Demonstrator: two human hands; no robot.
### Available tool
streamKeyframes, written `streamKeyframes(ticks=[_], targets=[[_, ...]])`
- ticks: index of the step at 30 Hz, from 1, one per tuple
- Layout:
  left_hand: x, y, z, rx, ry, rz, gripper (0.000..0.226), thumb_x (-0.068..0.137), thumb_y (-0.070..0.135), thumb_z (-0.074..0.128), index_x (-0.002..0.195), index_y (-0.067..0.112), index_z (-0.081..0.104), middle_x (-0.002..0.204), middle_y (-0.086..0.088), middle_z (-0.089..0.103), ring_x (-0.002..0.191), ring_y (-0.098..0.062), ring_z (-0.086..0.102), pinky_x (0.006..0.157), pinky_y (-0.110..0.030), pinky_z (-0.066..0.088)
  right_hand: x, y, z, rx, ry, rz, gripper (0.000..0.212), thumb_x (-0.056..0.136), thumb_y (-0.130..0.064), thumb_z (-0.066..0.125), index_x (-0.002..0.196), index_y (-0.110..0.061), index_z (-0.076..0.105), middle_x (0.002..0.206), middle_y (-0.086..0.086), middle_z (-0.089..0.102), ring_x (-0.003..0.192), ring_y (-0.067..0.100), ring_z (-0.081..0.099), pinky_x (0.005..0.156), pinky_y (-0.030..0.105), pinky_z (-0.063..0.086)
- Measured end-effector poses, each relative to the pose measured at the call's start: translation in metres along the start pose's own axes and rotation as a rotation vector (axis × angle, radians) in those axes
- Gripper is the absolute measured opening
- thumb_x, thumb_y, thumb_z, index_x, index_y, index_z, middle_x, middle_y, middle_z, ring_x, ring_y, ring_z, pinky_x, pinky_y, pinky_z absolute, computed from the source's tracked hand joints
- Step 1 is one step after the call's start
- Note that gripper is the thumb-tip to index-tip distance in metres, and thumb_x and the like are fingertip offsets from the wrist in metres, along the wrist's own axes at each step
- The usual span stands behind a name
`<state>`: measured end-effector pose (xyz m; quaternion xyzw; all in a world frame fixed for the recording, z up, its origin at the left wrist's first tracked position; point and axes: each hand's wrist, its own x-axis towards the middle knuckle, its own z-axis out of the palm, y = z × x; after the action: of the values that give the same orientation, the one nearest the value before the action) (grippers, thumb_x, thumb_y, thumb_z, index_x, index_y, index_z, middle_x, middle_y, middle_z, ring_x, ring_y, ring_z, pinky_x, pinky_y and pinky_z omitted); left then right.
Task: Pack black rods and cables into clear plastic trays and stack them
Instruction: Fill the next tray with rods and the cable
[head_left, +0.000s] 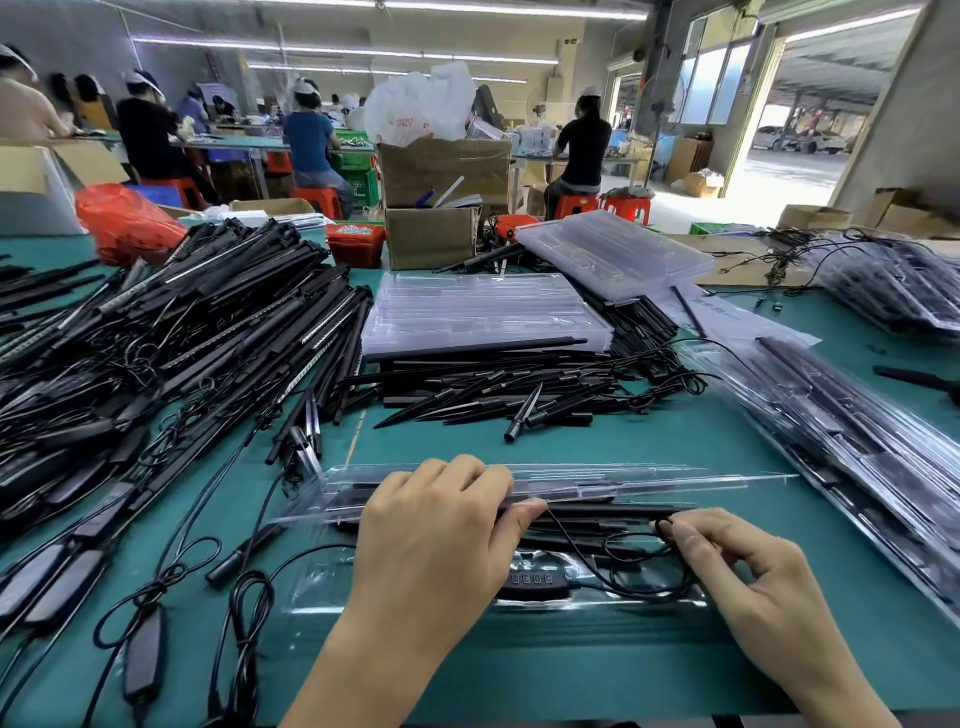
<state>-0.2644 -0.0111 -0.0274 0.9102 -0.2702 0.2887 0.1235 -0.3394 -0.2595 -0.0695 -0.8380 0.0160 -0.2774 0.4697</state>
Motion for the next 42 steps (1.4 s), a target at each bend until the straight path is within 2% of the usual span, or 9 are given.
streamKeyframes(ticks=[3, 5, 9, 15, 21, 29, 34, 38, 42], targets=[[0.0, 0.0, 0.0, 0.0, 0.004, -0.004, 0.041, 0.095, 0.058, 0.04, 0.082, 0.031, 0.067, 0.076, 0.015, 0.064, 0.068, -0.01, 0.061, 0.059, -0.028, 0.048, 0.0, -0.001, -0.005, 0.068, -0.033, 0.005, 0.013, 0.08, -0.024, 0.069, 0.085, -0.031, 0.078, 0.088, -0.004, 0.074, 0.07, 0.02, 0.062, 0.065, 0.03, 0.046], [0.001, 0.0, 0.0, -0.001, 0.003, -0.004, 0.041, 0.095, 0.059, 0.04, 0.082, 0.031, 0.067, 0.076, 0.015, 0.064, 0.068, -0.01, 0.061, 0.059, -0.028, 0.048, 0.001, 0.001, -0.009, 0.081, -0.052, -0.009, 0.026, 0.079, -0.01, 0.073, 0.087, -0.034, 0.078, 0.089, -0.006, 0.074, 0.074, 0.011, 0.065, 0.068, 0.022, 0.048], [0.002, 0.0, 0.001, -0.003, 0.001, -0.003, 0.041, 0.095, 0.059, 0.041, 0.082, 0.031, 0.067, 0.076, 0.015, 0.064, 0.069, -0.01, 0.061, 0.06, -0.029, 0.048, 0.002, -0.001, -0.014, 0.068, -0.097, -0.041, 0.027, 0.075, -0.017, 0.074, 0.094, -0.036, 0.077, 0.083, -0.004, 0.074, 0.069, 0.012, 0.064, 0.07, 0.02, 0.049], [0.001, 0.001, 0.002, 0.0, -0.001, 0.001, 0.042, 0.096, 0.058, 0.038, 0.083, 0.03, 0.067, 0.077, 0.015, 0.064, 0.069, -0.011, 0.061, 0.061, -0.029, 0.048, 0.003, 0.002, -0.004, -0.127, -0.111, -0.116, 0.032, 0.073, 0.01, 0.079, 0.083, -0.021, 0.082, 0.078, -0.008, 0.073, 0.07, 0.009, 0.067, 0.068, 0.02, 0.05], [-0.003, 0.0, 0.004, 0.005, 0.0, 0.018, 0.041, 0.096, 0.058, 0.039, 0.083, 0.031, 0.067, 0.078, 0.015, 0.064, 0.07, -0.011, 0.061, 0.061, -0.029, 0.048, -0.001, -0.001, -0.003, -0.38, -0.172, -0.265, 0.014, 0.075, -0.023, 0.08, 0.063, -0.029, 0.075, 0.079, -0.024, 0.067, 0.081, -0.001, 0.059, 0.077, 0.016, 0.037], [-0.005, -0.001, 0.003, 0.011, -0.011, 0.024, 0.04, 0.095, 0.058, 0.04, 0.083, 0.03, 0.066, 0.077, 0.015, 0.063, 0.07, -0.012, 0.061, 0.061, -0.03, 0.049, 0.002, -0.005, -0.001, -0.376, -0.23, -0.098, 0.036, 0.063, -0.07, 0.078, 0.056, -0.035, 0.075, 0.087, -0.02, 0.066, 0.089, 0.004, 0.048, 0.084, 0.014, 0.03], [-0.008, -0.001, 0.003, -0.004, -0.037, 0.032, 0.04, 0.095, 0.058, 0.042, 0.084, 0.029, 0.068, 0.08, 0.015, 0.064, 0.073, -0.013, 0.062, 0.063, -0.032, 0.05, 0.008, -0.011, -0.001, -0.306, -0.31, 0.009, 0.019, 0.063, -0.049, 0.081, 0.053, -0.035, 0.073, 0.091, -0.017, 0.063, 0.08, 0.006, 0.056, 0.064, 0.012, 0.038], [-0.011, 0.0, 0.003, -0.033, -0.042, 0.041, 0.04, 0.09, 0.061, 0.046, 0.085, 0.031, 0.071, 0.082, 0.017, 0.065, 0.074, -0.012, 0.063, 0.066, -0.03, 0.051, 0.008, -0.01, 0.0, -0.218, -0.261, 0.084, 0.028, 0.054, -0.052, 0.082, 0.054, -0.025, 0.074, 0.068, -0.006, 0.057, 0.062, 0.006, 0.054, 0.055, 0.012, 0.036], [-0.018, -0.001, 0.005, -0.146, -0.137, -0.017, 0.056, 0.091, 0.072, 0.035, 0.097, 0.033, 0.075, 0.101, 0.018, 0.069, 0.096, -0.008, 0.064, 0.081, -0.03, 0.05, 0.011, -0.004, 0.003, -0.284, -0.217, 0.076, 0.027, 0.057, -0.052, 0.084, 0.054, -0.027, 0.073, 0.062, -0.015, 0.048, 0.072, 0.006, 0.043, 0.072, 0.026, 0.038]])
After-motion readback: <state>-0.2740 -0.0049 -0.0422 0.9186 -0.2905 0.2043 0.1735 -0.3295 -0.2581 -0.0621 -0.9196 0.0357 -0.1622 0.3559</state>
